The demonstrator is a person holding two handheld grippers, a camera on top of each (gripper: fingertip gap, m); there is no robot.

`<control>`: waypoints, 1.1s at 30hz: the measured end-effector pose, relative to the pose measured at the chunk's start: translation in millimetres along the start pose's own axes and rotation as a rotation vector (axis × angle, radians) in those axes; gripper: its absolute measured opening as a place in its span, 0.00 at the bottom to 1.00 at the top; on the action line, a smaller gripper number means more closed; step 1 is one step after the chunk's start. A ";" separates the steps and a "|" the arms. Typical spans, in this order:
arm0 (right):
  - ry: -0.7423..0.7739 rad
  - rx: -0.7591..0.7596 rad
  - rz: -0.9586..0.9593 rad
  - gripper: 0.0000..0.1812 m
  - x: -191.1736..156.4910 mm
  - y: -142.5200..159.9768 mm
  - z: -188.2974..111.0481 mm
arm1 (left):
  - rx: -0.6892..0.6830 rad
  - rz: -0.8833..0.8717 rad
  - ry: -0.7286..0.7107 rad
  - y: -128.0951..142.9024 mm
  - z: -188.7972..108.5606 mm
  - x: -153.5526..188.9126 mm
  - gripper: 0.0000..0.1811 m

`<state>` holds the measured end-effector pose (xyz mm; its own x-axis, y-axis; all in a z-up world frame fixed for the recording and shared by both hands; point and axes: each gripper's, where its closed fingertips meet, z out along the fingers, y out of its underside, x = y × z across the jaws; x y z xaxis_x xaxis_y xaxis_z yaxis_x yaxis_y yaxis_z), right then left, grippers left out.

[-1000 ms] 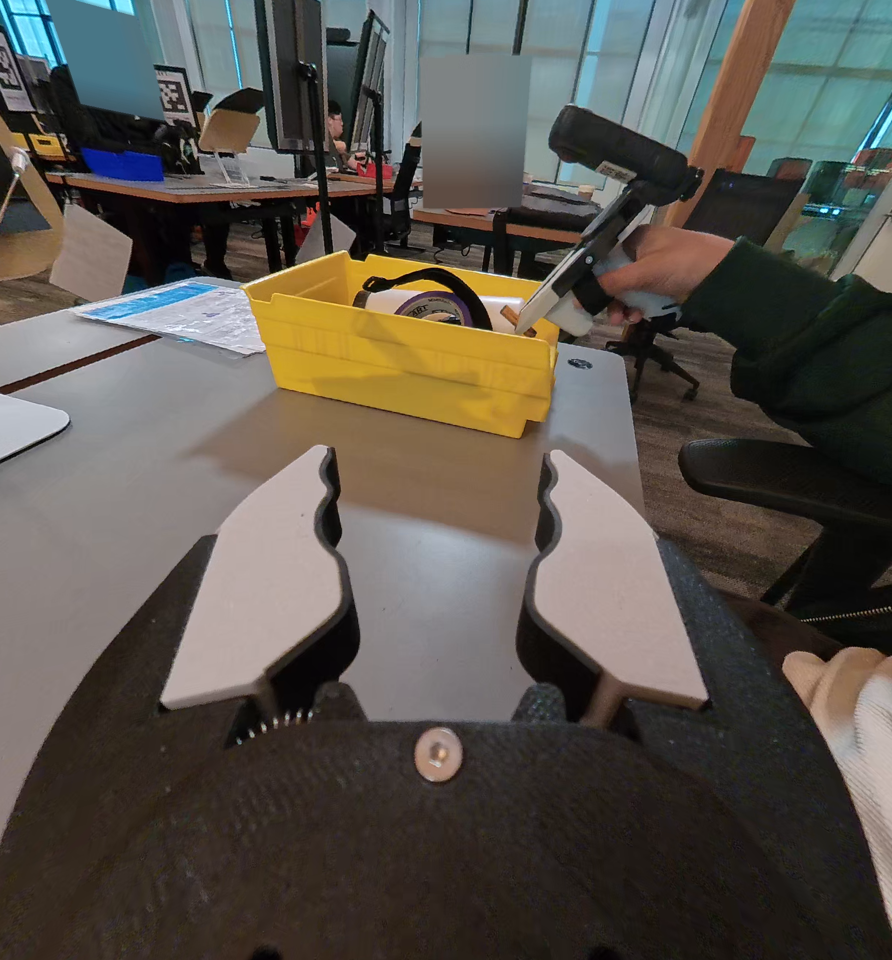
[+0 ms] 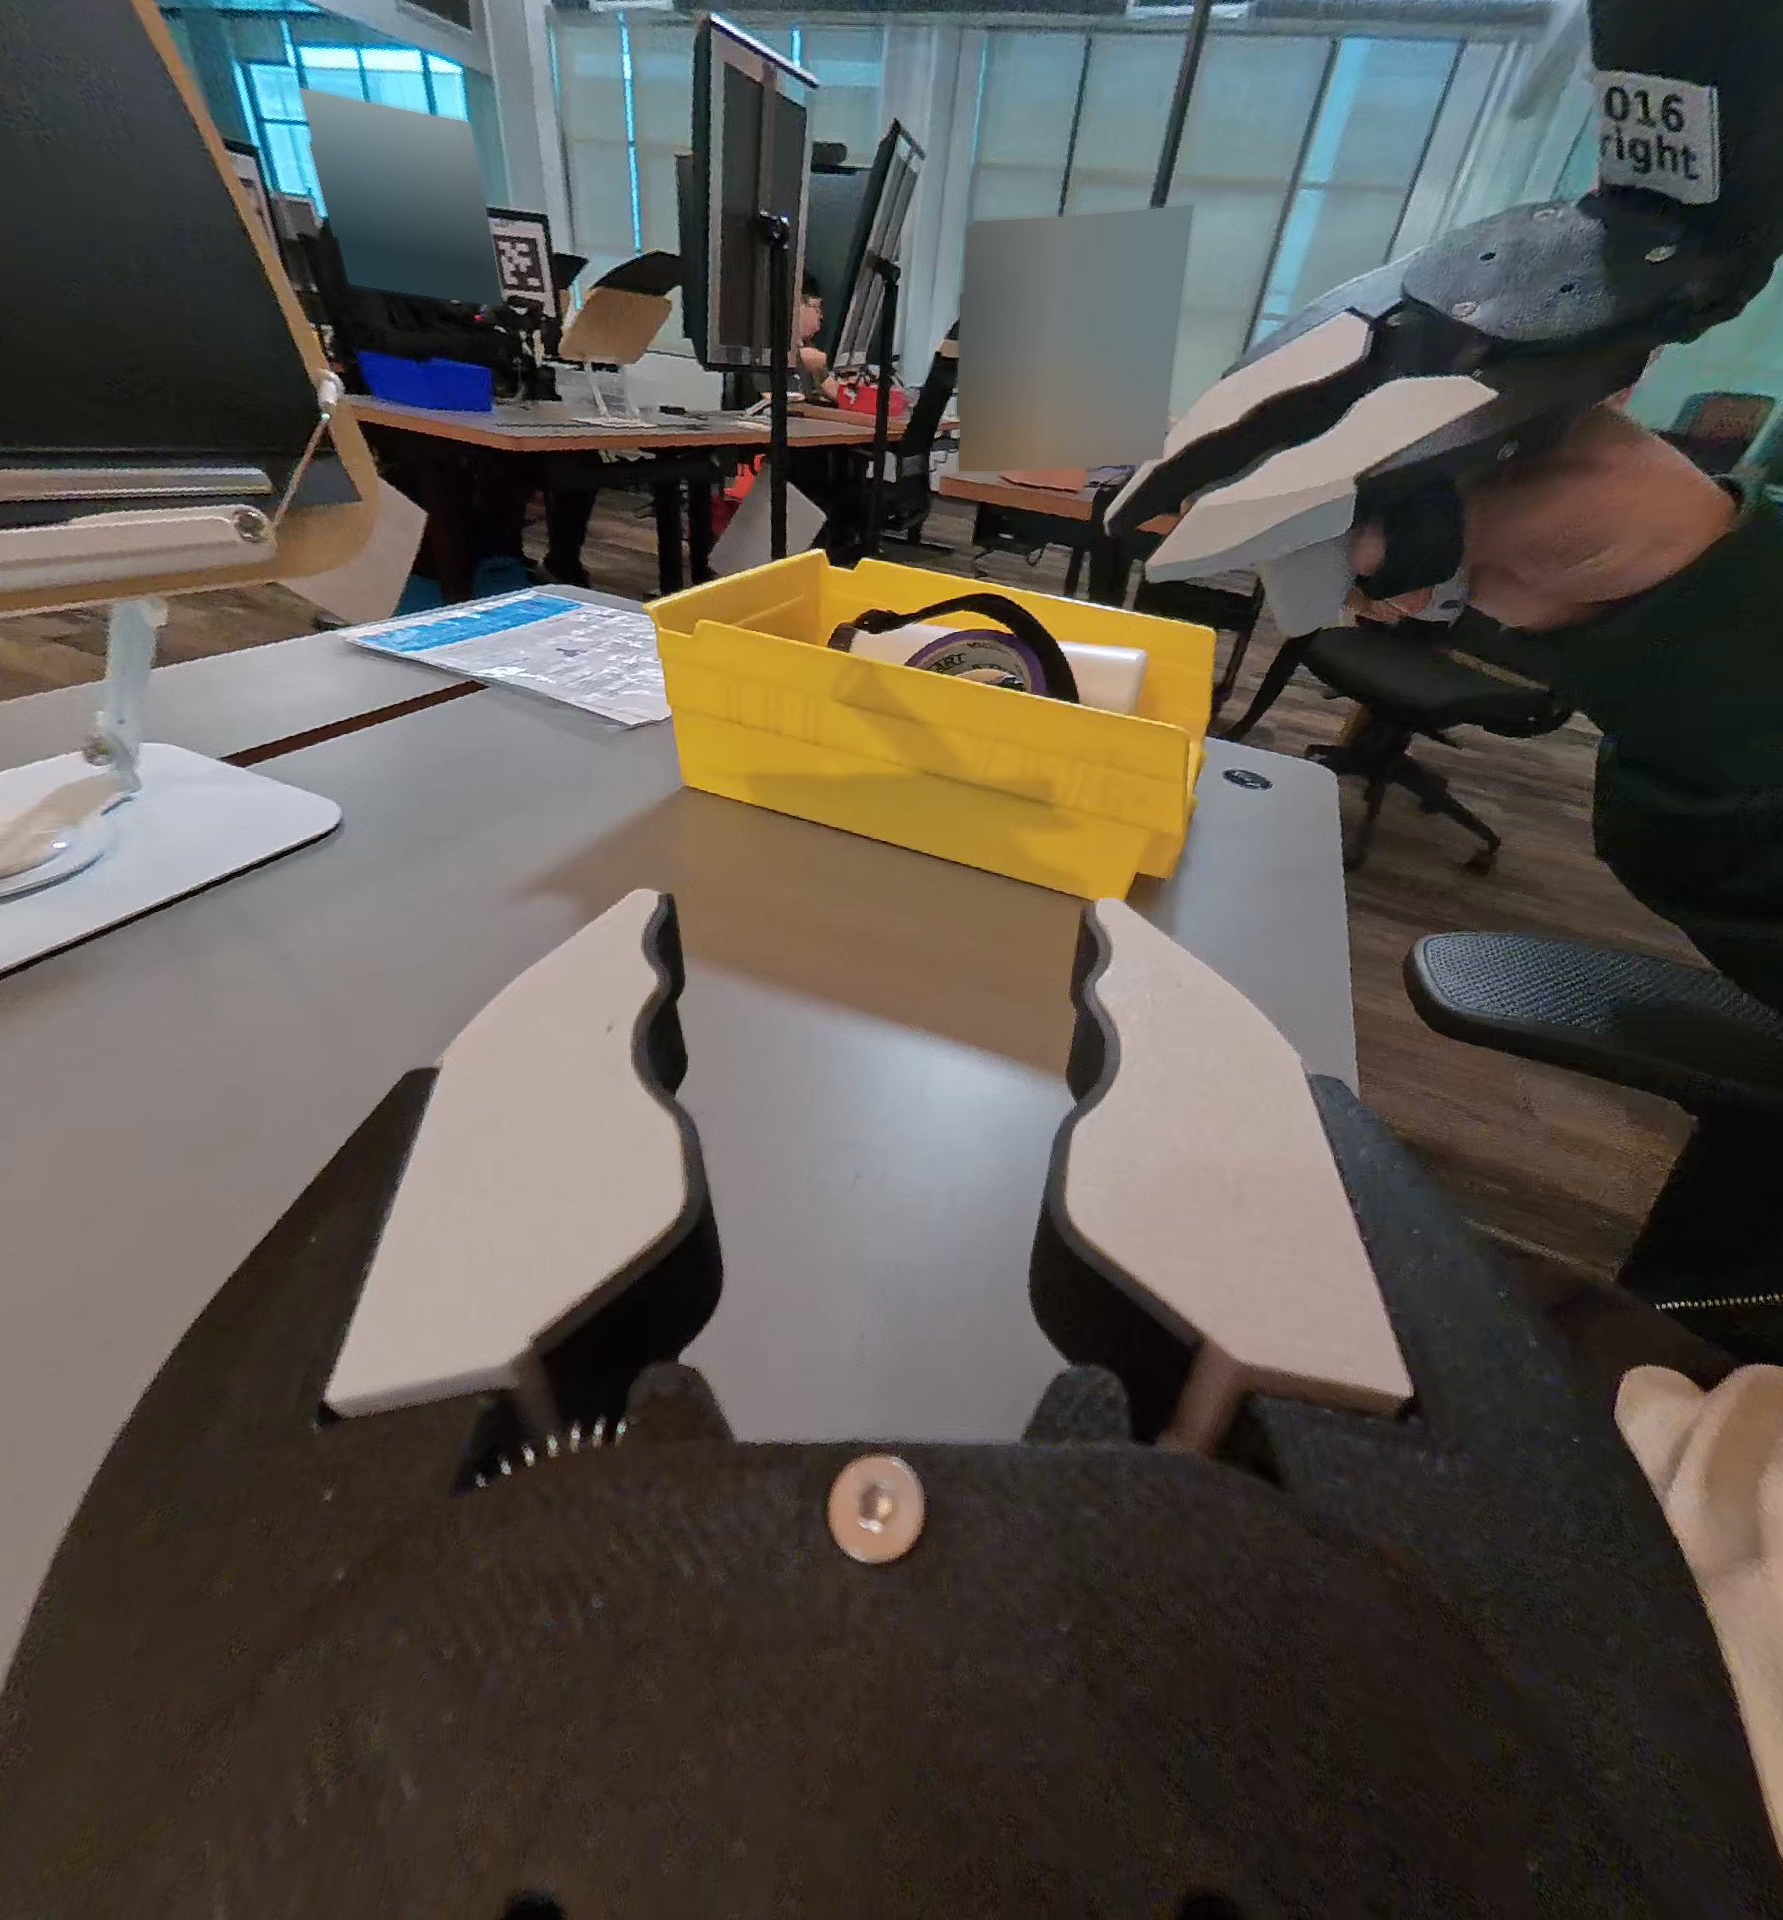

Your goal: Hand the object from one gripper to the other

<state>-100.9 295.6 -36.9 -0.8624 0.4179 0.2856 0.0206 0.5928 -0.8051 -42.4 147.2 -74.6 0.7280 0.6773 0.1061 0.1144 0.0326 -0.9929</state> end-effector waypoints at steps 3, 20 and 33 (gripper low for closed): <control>-0.029 0.016 -0.050 0.17 -13.1 -9.8 23.0 | -0.010 0.021 -0.041 0.6 -12.0 -2.0 0.39; -0.529 0.146 0.072 0.25 -144.5 -31.3 163.8 | -0.063 -0.059 -0.345 23.7 -108.3 -37.4 0.29; -0.619 0.218 0.261 0.24 -138.5 -39.2 164.9 | -0.069 -0.174 -0.471 31.0 -155.1 -55.8 0.25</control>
<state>-65.7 100.9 -130.6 -0.9737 0.0204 -0.2269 0.2197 0.3479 -0.9114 25.4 -3.5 -103.0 0.3123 0.9246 0.2182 0.2633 0.1365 -0.9550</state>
